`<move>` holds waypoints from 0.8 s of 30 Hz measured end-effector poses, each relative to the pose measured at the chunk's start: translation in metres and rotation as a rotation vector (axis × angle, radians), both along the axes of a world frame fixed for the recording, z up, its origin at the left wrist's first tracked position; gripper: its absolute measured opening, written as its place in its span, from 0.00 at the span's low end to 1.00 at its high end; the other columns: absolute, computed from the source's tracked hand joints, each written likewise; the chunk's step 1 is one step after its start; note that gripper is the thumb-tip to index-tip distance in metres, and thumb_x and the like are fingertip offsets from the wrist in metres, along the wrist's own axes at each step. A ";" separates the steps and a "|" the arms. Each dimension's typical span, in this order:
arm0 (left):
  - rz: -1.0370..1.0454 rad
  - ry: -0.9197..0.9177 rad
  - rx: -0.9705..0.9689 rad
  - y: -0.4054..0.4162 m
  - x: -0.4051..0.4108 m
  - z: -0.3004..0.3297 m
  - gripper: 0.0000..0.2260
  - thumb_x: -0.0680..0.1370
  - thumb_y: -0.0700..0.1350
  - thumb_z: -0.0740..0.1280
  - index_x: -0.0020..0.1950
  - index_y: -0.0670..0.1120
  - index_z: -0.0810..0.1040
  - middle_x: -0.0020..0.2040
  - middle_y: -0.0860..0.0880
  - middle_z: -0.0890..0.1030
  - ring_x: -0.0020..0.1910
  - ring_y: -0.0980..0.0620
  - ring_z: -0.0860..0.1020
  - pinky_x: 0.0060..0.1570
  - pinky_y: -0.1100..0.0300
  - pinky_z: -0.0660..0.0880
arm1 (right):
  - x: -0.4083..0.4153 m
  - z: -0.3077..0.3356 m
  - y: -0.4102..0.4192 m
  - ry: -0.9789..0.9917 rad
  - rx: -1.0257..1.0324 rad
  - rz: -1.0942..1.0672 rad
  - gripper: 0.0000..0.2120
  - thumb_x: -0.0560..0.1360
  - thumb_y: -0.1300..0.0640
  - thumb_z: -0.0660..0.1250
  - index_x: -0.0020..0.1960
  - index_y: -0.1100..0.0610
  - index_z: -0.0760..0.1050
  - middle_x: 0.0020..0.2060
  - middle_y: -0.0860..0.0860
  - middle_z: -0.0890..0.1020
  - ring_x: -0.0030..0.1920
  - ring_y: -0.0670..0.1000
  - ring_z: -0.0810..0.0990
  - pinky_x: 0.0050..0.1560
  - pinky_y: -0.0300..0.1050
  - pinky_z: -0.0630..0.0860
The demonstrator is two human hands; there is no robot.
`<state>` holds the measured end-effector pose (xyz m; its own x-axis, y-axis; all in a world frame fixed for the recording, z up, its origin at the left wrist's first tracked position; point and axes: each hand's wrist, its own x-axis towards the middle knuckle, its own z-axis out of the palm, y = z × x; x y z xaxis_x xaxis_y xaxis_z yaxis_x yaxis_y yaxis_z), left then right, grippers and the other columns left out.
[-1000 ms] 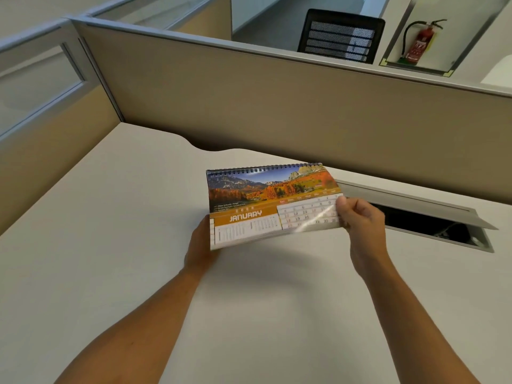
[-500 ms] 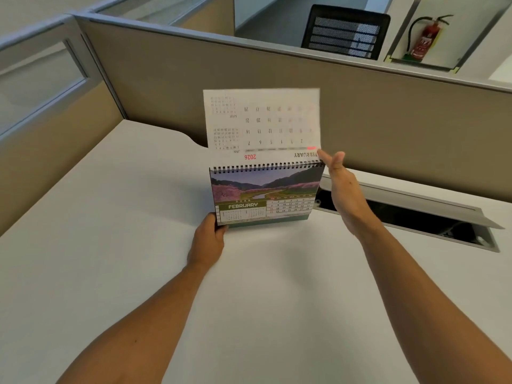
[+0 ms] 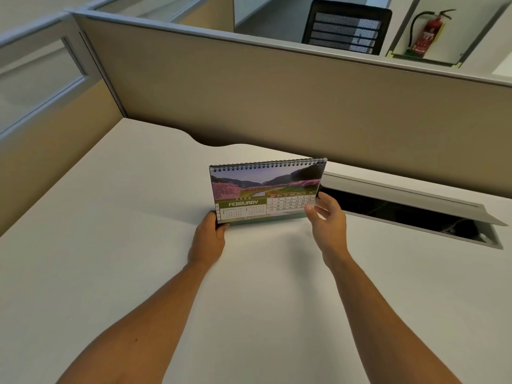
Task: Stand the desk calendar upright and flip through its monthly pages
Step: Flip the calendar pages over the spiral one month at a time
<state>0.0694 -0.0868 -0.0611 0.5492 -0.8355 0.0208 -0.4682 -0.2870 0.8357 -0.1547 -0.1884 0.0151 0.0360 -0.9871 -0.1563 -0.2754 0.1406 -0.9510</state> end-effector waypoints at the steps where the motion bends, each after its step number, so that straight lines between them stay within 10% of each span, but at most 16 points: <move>1: 0.000 0.001 0.002 0.000 0.000 0.000 0.13 0.79 0.41 0.64 0.64 0.44 0.72 0.63 0.43 0.78 0.63 0.43 0.76 0.60 0.46 0.76 | 0.001 0.000 -0.002 -0.002 0.013 -0.007 0.21 0.78 0.55 0.68 0.69 0.50 0.69 0.64 0.50 0.77 0.62 0.51 0.76 0.61 0.56 0.75; 16: -0.001 0.010 0.009 0.000 0.000 0.001 0.13 0.79 0.42 0.64 0.64 0.45 0.71 0.62 0.44 0.79 0.62 0.44 0.76 0.60 0.49 0.75 | -0.008 -0.004 -0.016 -0.005 -0.025 -0.018 0.10 0.75 0.60 0.72 0.43 0.52 0.71 0.46 0.50 0.82 0.50 0.51 0.82 0.44 0.38 0.80; 24: -0.018 -0.010 -0.002 0.003 0.001 0.005 0.12 0.76 0.38 0.65 0.58 0.49 0.73 0.57 0.45 0.80 0.57 0.44 0.78 0.51 0.54 0.78 | -0.023 0.007 -0.007 0.054 -0.149 0.006 0.04 0.79 0.58 0.67 0.51 0.54 0.72 0.48 0.53 0.85 0.48 0.50 0.85 0.42 0.37 0.81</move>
<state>0.0700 -0.0834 -0.0565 0.5338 -0.8451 0.0277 -0.4815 -0.2768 0.8316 -0.1778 -0.1951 0.0225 0.0377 -0.9992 -0.0096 -0.3269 -0.0033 -0.9450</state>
